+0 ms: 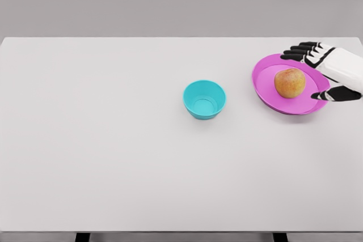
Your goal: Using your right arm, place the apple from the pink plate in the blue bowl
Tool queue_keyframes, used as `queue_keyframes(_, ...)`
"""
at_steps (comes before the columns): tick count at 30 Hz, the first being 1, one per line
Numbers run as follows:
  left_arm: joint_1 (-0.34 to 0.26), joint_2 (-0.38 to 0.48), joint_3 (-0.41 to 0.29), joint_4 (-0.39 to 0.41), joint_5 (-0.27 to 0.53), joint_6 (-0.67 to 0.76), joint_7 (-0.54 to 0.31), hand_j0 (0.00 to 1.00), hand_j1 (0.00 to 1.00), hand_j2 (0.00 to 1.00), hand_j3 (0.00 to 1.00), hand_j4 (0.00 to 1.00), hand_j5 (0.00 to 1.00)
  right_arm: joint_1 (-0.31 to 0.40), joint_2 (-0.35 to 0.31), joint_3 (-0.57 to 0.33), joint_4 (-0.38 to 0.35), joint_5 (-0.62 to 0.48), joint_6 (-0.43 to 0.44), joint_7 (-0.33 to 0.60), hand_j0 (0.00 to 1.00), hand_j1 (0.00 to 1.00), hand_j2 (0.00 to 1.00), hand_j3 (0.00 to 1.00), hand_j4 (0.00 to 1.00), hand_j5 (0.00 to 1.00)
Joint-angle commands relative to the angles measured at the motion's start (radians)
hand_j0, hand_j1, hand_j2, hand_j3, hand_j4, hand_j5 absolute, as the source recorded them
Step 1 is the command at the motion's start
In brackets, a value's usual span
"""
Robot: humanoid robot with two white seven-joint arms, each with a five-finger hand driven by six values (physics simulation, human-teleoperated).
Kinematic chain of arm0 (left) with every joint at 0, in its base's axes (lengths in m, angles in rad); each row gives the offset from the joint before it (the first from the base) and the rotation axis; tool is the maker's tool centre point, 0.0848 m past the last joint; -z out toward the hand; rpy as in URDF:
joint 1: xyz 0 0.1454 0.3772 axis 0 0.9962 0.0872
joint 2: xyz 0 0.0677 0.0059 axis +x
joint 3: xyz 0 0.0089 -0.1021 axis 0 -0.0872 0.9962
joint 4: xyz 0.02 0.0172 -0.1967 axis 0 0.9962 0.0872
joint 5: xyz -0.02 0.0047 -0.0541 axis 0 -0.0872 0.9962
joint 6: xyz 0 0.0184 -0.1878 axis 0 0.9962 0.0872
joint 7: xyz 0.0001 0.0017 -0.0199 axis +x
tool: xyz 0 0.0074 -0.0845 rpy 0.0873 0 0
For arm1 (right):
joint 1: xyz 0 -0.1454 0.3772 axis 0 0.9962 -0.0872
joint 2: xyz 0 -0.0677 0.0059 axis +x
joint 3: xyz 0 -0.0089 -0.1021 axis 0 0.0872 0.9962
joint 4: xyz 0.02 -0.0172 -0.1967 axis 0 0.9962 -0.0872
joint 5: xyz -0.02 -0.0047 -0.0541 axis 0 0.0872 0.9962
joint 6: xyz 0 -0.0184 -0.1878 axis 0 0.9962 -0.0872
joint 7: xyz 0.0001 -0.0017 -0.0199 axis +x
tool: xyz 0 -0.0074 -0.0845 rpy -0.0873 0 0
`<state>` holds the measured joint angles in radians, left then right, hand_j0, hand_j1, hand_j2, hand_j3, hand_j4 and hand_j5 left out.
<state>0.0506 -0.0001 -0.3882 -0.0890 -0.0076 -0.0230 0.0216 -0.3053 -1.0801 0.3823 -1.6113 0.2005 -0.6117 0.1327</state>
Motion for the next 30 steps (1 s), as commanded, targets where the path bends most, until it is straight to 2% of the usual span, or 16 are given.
queue_keyframes(1,0.0,0.0,0.0,0.0,0.0,0.0,0.0,1.0,1.0,1.0,1.0,1.0,1.0,0.0,-0.003,0.007,-0.004,-0.007,0.001,-0.001,1.0,1.0,1.0,1.0,1.0,1.0)
queue_keyframes(5,-0.002,0.0,0.0,0.0,0.0,0.0,0.0,1.0,1.0,1.0,1.0,1.0,1.0,-0.005,-0.014,-0.005,0.011,-0.012,0.001,-0.001,1.0,1.0,1.0,1.0,1.0,1.0)
queue_keyframes(9,-0.002,0.0,0.0,0.0,0.0,0.0,0.0,1.0,1.0,1.0,1.0,1.0,1.0,-0.011,-0.014,-0.01,0.114,-0.006,0.001,0.03,1.0,1.0,1.0,1.0,1.0,1.0)
queue_keyframes(11,-0.002,0.0,0.0,0.0,0.0,0.0,0.0,1.0,1.0,1.0,1.0,1.0,1.0,-0.011,-0.012,-0.091,0.119,-0.007,0.001,0.269,1.0,1.0,1.0,1.0,1.0,1.0)
queue_keyframes(12,-0.002,0.0,0.0,0.0,0.0,0.0,0.0,1.0,1.0,1.0,1.0,1.0,1.0,-0.011,-0.012,-0.109,0.119,-0.007,0.001,0.329,1.0,1.0,1.0,1.0,1.0,1.0)
queue_keyframes(13,-0.002,0.0,0.0,0.0,0.0,0.0,0.0,1.0,1.0,1.0,1.0,1.0,1.0,-0.012,-0.009,-0.144,0.117,-0.009,0.001,0.454,1.0,1.0,1.0,1.0,1.0,1.0)
queue_keyframes(14,-0.002,0.0,0.0,0.0,0.0,0.0,0.0,1.0,1.0,1.0,1.0,1.0,1.0,-0.015,-0.006,-0.163,0.117,-0.009,0.001,0.478,1.0,1.0,1.0,1.0,1.0,1.0)
queue_keyframes(15,-0.002,0.0,0.0,0.0,0.0,0.0,0.0,1.0,1.0,1.0,1.0,1.0,1.0,-0.051,-0.001,-0.161,0.12,-0.009,0.001,0.478,1.0,1.0,1.0,1.0,1.0,1.0)
queue_keyframes(17,-0.002,0.0,0.0,0.0,0.0,0.0,0.0,1.0,1.0,1.0,1.0,1.0,1.0,-0.113,0.02,-0.151,0.18,-0.009,0.001,0.478,1.0,1.0,1.0,1.0,1.0,1.0)
queue_keyframes(18,-0.002,0.0,0.0,0.0,0.0,0.0,0.0,1.0,1.0,1.0,1.0,1.0,1.0,-0.138,0.035,-0.134,0.211,-0.007,0.001,0.478,1.0,1.0,1.0,1.0,1.0,1.0)
queue_keyframes(19,-0.002,0.0,0.0,0.0,0.0,0.0,0.0,1.0,1.0,1.0,1.0,1.0,1.0,-0.207,0.058,-0.068,0.263,-0.007,0.001,0.478,1.0,1.0,1.0,1.0,1.0,1.0)
queue_keyframes(20,-0.002,0.0,0.0,0.0,0.0,0.0,0.0,1.0,1.0,1.0,1.0,1.0,1.0,-0.23,0.071,-0.03,0.281,-0.006,0.001,0.478,1.0,1.0,1.0,1.0,1.0,1.0)
queue_keyframes(21,-0.002,0.0,0.0,0.0,0.0,0.0,0.0,1.0,1.0,1.0,1.0,1.0,1.0,-0.285,0.1,0.056,0.323,-0.006,0.001,0.478,1.0,1.0,1.0,1.0,1.0,1.0)
queue_keyframes(23,-0.002,0.0,0.0,0.0,0.0,0.0,0.0,1.0,1.0,1.0,1.0,1.0,1.0,-0.314,0.135,0.133,0.357,-0.006,0.001,0.478,1.0,1.0,1.0,1.0,1.0,1.0)
queue_keyframes(26,-0.002,0.0,0.0,0.0,0.0,0.0,0.0,1.0,1.0,1.0,1.0,1.0,1.0,-0.34,0.161,0.167,0.364,-0.006,0.001,0.478,1.0,1.0,1.0,1.0,1.0,1.0)
queue_keyframes(30,0.0,0.0,0.0,0.0,0.0,0.0,0.0,1.0,1.0,1.0,1.0,1.0,1.0,-0.449,0.204,0.25,0.438,-0.004,0.001,0.478,1.0,1.0,1.0,1.0,1.0,1.0)
